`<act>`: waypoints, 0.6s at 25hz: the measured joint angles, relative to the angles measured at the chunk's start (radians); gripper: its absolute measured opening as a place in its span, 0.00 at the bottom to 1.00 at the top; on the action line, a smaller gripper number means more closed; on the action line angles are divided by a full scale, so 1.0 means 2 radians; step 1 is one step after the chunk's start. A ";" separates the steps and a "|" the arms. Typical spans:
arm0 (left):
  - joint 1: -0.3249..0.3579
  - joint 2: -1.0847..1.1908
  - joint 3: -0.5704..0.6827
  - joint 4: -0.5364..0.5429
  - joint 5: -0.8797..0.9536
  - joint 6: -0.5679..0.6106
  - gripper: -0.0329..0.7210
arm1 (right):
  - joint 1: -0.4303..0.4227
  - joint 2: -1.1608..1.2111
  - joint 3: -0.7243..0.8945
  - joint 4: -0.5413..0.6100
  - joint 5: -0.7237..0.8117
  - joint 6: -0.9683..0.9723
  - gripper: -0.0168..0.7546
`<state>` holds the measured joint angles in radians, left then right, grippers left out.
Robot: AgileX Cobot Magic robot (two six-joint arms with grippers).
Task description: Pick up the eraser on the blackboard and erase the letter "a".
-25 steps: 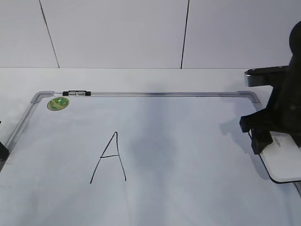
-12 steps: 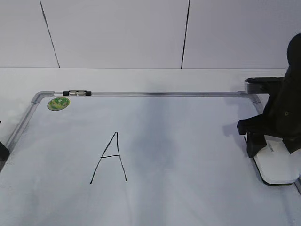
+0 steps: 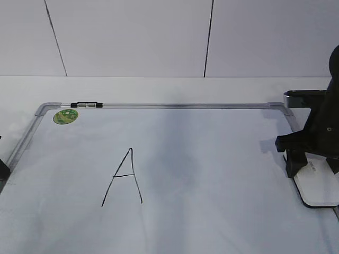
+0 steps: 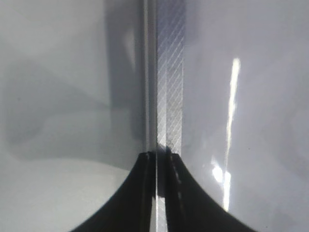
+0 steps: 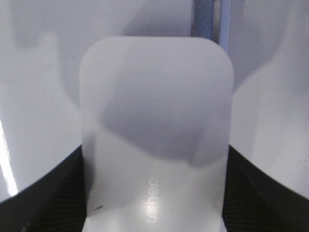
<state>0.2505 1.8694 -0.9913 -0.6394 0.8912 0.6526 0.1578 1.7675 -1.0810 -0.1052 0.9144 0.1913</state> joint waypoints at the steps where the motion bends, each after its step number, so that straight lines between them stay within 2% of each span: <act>1: 0.000 0.000 0.000 0.000 0.000 0.000 0.07 | 0.000 0.000 0.000 -0.001 0.000 0.000 0.74; 15: 0.000 0.000 0.000 -0.001 0.000 0.001 0.08 | 0.000 0.000 0.000 -0.020 0.012 -0.002 0.74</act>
<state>0.2505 1.8694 -0.9913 -0.6416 0.8912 0.6544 0.1578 1.7675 -1.0810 -0.1453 0.9392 0.1877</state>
